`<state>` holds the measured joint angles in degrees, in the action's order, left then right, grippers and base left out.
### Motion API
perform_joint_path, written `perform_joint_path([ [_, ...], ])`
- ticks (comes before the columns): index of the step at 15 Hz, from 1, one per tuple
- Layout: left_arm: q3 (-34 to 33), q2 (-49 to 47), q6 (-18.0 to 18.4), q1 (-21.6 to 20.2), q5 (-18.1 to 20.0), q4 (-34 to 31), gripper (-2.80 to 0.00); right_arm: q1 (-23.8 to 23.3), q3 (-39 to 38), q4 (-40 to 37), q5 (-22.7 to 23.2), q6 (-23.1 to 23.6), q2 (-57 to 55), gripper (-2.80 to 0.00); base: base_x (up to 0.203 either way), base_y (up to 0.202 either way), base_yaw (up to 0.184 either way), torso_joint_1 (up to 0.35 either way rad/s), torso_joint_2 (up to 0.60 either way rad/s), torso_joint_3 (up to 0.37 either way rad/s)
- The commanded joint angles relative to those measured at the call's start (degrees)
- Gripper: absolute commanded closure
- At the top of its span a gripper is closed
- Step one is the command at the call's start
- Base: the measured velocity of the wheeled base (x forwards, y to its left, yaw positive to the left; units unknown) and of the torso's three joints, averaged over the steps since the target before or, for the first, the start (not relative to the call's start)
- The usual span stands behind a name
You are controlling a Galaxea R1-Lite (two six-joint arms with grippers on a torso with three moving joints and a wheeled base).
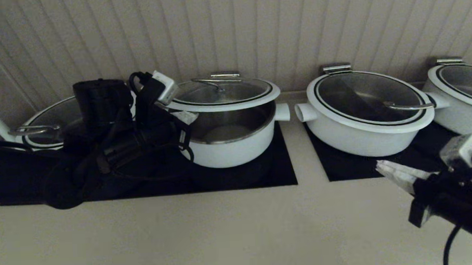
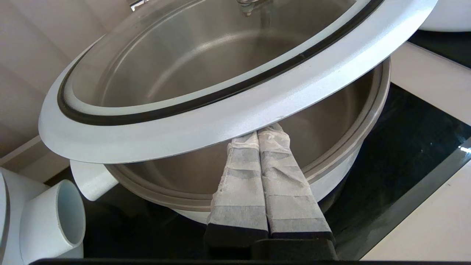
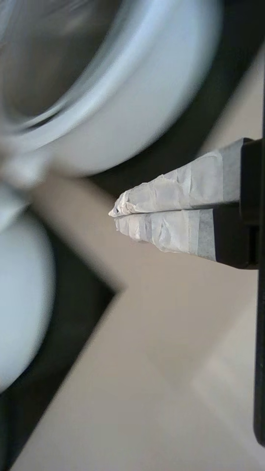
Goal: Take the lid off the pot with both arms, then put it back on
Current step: Open the pot lid completely
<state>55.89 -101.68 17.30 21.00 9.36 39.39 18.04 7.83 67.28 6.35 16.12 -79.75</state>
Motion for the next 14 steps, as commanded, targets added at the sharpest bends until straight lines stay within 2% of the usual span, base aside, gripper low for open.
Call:
perform_joint_path([
  [1,-0.1,0.3,0.1,0.0,0.0,0.3,0.0,-0.6,-6.9,0.1,-3.7,0.0,6.5,0.0,0.0,0.0,0.0,0.0,0.0,0.0],
  [4,-0.4,0.3,0.4,0.0,0.1,0.3,0.0,-0.7,-7.8,-10.3,-4.9,-0.3,13.8,0.0,0.0,0.0,0.0,0.0,0.0,0.0],
  [10,-0.9,0.3,0.4,0.0,0.1,0.3,0.0,-0.7,-7.8,-49.4,-4.8,-0.4,39.2,0.0,0.0,0.0,0.0,0.0,0.0,0.0],
  [13,-0.9,0.3,0.4,0.0,0.1,0.3,0.0,-0.6,-7.0,-65.1,-4.0,-2.0,50.8,0.0,0.0,0.0,0.0,0.0,0.0,0.0],
  [14,-0.8,0.3,0.4,0.0,0.1,0.3,0.0,-0.6,-6.7,-67.4,-3.5,-3.4,52.8,0.0,0.0,0.0,0.0,0.0,0.0,0.0],
])
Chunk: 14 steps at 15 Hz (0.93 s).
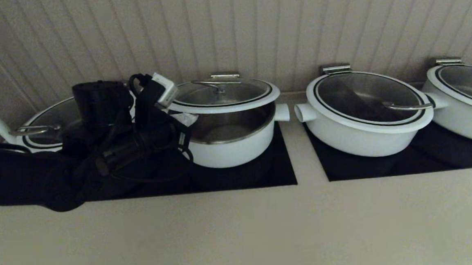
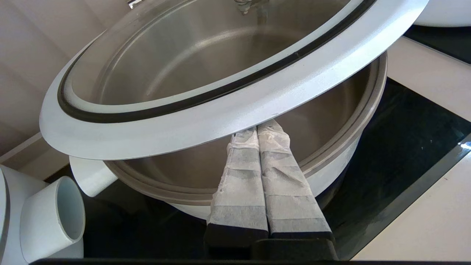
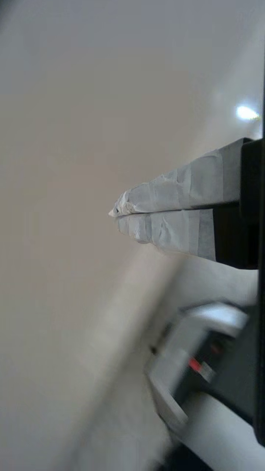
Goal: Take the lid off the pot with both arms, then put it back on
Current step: Open the pot lid completely
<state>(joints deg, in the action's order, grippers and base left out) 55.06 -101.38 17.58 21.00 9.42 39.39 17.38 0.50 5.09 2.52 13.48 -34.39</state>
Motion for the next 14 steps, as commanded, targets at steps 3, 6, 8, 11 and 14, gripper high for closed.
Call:
perform_joint_path([
  [3,0.0,0.0,0.1,0.0,0.1,0.3,0.0,0.2,0.4,-7.3,1.0,-3.2,15.4,0.0,0.0,0.0,0.0,0.0,0.0,0.0],
  [6,0.0,0.1,-0.1,0.4,0.0,0.4,0.0,0.3,0.3,-7.6,0.8,-7.8,18.7,0.0,0.0,0.0,0.0,0.0,0.0,0.0],
  [8,0.0,0.2,-0.1,0.7,0.0,1.0,0.0,0.3,0.4,-7.6,0.8,-7.8,18.7,0.0,0.0,0.0,0.0,0.0,0.0,0.0],
  [11,0.0,0.2,-0.2,0.7,0.0,1.0,0.0,0.3,0.3,-7.6,0.8,-7.8,18.7,0.0,0.0,0.0,0.0,0.0,0.0,0.0],
  [14,0.0,0.2,-0.2,0.7,0.0,1.0,0.0,-0.4,0.3,-7.6,0.7,-7.8,18.7,0.0,0.0,0.0,0.0,0.0,0.0,0.0],
])
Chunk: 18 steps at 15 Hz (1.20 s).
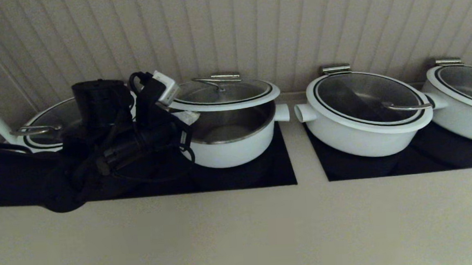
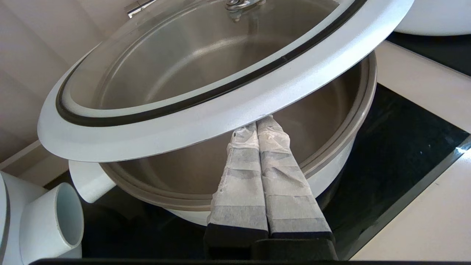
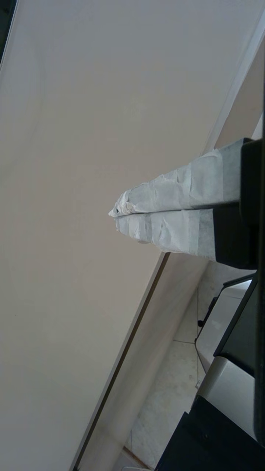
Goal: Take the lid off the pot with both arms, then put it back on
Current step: Open the pot lid completely
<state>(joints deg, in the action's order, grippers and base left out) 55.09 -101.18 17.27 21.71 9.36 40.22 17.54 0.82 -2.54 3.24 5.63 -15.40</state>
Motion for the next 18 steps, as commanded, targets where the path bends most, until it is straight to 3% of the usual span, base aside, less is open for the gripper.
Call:
perform_joint_path([
  [1,0.0,0.0,0.1,0.0,0.0,0.2,0.0,-1.8,0.0,0.0,0.0,0.1,-0.3,0.0,0.0,0.0,0.0,0.0,0.0,0.0],
  [4,0.0,0.1,0.1,0.0,-0.6,0.2,0.0,-6.4,0.0,0.1,0.1,0.0,-0.4,0.0,0.0,0.0,0.0,0.0,0.0,0.0],
  [10,0.0,0.2,0.1,0.0,-1.1,0.2,0.0,-9.1,0.0,0.0,0.1,0.0,-0.5,0.0,0.0,0.0,0.0,0.0,0.0,0.0],
  [12,0.0,0.1,0.1,0.0,-1.1,0.2,0.0,-12.6,0.0,0.0,0.1,0.0,-0.6,0.0,0.0,0.0,0.0,0.0,0.0,0.0],
  [18,0.0,0.1,0.1,0.0,-1.1,0.2,0.0,-14.2,-0.2,0.6,0.0,0.0,-0.2,0.0,0.0,0.0,0.0,0.0,0.0,0.0],
])
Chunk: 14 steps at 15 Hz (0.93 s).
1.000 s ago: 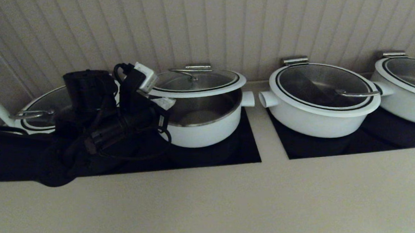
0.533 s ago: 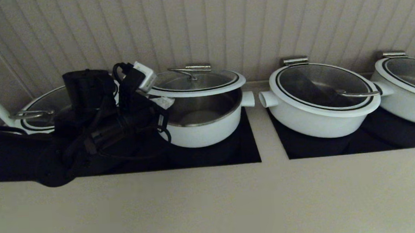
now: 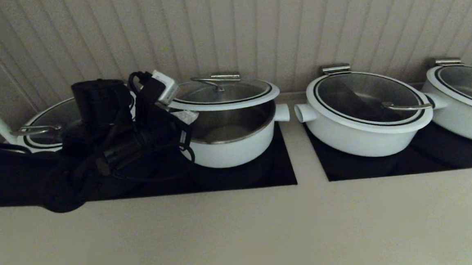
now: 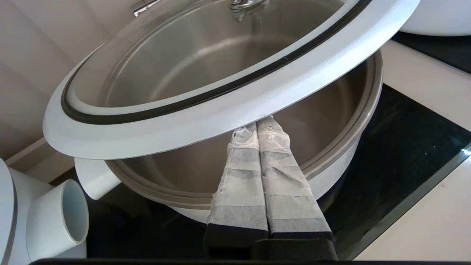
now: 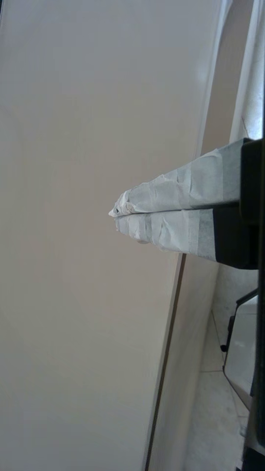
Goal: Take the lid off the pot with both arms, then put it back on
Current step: Open the pot lid completely
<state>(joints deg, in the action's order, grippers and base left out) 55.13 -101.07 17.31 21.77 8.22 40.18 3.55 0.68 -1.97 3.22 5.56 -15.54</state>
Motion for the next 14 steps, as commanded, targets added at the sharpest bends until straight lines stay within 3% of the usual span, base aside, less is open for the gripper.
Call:
perform_joint_path([
  [1,-0.1,0.0,0.1,0.0,0.0,0.2,0.0,-0.4,-0.1,0.0,0.1,0.1,-0.1,0.0,0.0,0.0,0.0,0.0,0.0,0.0],
  [5,0.0,0.0,0.1,0.0,0.0,0.2,0.0,-2.1,0.0,0.1,0.1,0.1,3.2,0.0,0.0,0.0,0.0,0.0,0.0,0.0],
  [9,-0.1,0.0,0.0,0.0,0.0,0.2,0.0,-3.3,-0.4,1.0,-0.1,0.0,14.6,0.0,0.0,0.0,0.0,0.0,0.0,0.0],
  [14,0.2,0.0,-0.1,0.0,0.0,0.2,0.0,-3.5,-0.7,2.1,-0.4,-1.0,15.5,0.0,0.0,0.0,0.0,0.0,0.0,0.0],
])
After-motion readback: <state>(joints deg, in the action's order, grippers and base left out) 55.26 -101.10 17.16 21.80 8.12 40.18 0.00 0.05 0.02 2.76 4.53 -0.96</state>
